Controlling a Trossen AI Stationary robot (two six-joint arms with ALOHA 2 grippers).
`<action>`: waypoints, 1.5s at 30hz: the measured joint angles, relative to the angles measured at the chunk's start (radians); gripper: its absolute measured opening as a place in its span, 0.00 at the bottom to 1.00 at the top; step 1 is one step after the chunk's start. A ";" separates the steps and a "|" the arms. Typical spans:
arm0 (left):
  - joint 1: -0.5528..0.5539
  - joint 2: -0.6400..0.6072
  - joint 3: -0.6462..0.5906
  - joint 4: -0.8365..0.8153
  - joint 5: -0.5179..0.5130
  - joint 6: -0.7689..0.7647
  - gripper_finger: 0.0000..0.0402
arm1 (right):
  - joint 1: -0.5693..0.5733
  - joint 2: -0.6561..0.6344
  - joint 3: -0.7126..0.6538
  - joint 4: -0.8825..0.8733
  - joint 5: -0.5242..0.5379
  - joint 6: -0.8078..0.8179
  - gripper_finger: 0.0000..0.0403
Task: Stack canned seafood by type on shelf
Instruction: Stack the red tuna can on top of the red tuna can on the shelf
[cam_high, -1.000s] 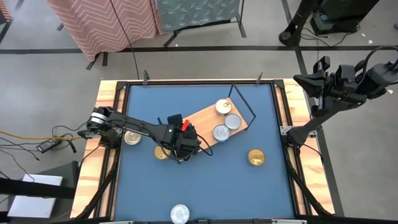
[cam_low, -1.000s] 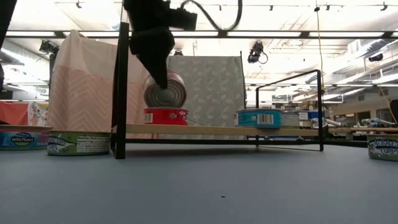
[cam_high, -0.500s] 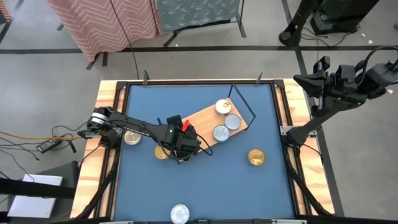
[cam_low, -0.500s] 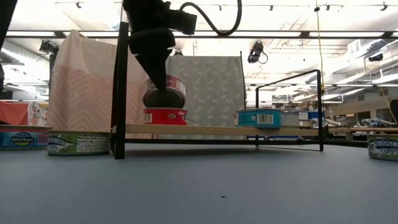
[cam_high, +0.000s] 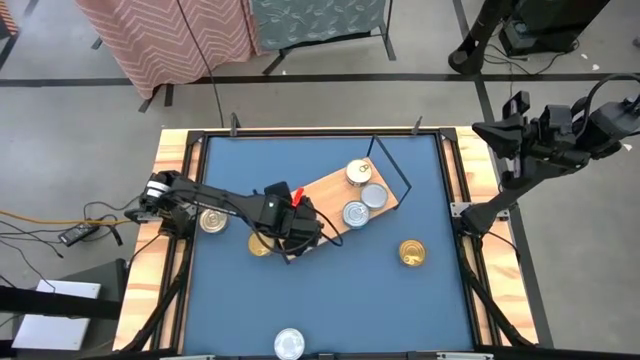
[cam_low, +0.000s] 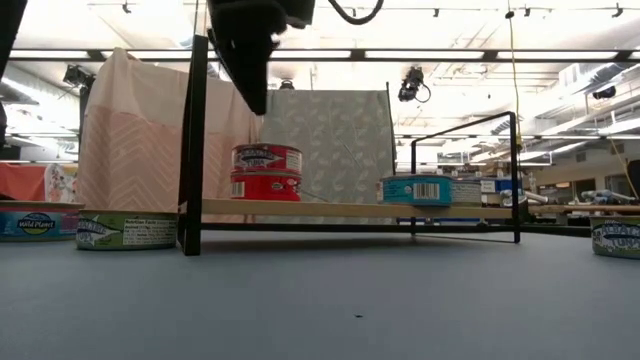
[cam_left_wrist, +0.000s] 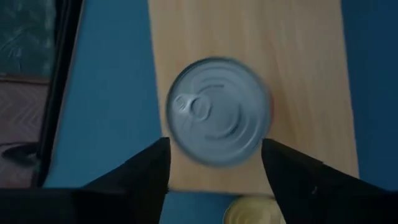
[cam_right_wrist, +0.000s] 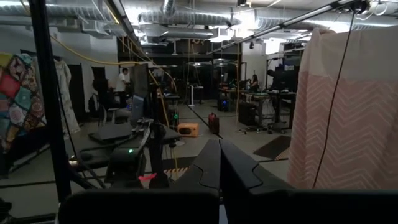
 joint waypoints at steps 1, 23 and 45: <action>0.000 0.000 0.018 -0.029 0.000 -0.005 0.61 | 0.000 0.000 0.000 0.000 -0.007 0.009 0.02; 0.084 -0.002 0.401 -0.168 0.585 0.015 0.01 | 0.000 0.067 0.005 0.079 -0.400 0.233 0.01; 0.264 0.066 0.151 -0.257 0.573 0.336 0.00 | 0.060 0.142 0.005 0.132 -0.524 0.314 0.02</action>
